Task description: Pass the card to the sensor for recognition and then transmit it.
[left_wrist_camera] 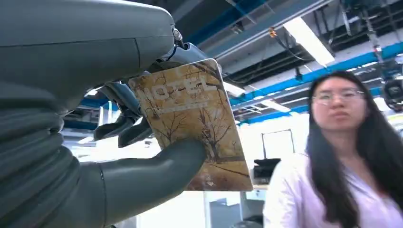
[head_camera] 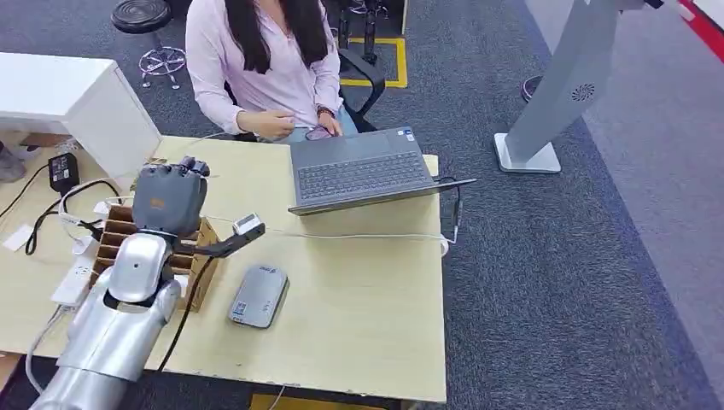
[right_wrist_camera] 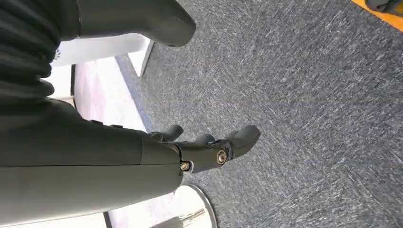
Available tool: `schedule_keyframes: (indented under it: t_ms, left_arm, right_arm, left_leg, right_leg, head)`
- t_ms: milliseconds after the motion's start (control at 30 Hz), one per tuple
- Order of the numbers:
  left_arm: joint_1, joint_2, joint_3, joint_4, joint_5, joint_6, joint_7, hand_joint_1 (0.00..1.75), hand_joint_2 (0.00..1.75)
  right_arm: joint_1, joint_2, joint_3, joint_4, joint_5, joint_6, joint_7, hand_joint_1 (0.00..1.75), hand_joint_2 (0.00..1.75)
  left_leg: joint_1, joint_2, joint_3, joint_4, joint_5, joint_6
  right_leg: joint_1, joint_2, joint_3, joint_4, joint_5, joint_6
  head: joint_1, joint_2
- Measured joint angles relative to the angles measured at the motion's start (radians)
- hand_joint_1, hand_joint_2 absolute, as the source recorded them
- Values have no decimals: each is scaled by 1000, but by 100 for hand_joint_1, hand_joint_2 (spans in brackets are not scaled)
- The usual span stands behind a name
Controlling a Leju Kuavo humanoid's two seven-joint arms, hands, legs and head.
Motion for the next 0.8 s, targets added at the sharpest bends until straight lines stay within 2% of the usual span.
schedule_keyframes:
  t_ms: [267,600,633,800]
  left_arm:
    - [-55,10,68,84,0,31,-8,175,175]
    - [-52,10,117,123,2,55,-50,175,175]
    - [-48,10,117,123,4,63,-60,0,175]
    - [-12,7,119,96,6,78,-91,0,175]
  right_arm:
    - [-2,0,5,0,3,13,-7,0,175]
    - [-3,0,5,0,2,11,-6,0,175]
    - [-3,0,5,0,2,12,-6,0,175]
    - [-3,0,5,0,2,12,-7,0,175]
  left_leg:
    - [0,0,0,0,0,0]
    - [0,0,0,0,0,0]
    - [0,0,0,0,0,0]
    - [0,0,0,0,0,0]
  right_leg:
    - [0,0,0,0,0,0]
    - [0,0,0,0,0,0]
    - [0,0,0,0,0,0]
    - [0,0,0,0,0,0]
  head:
    - [0,0]
    - [0,0]
    - [0,0]
    - [0,0]
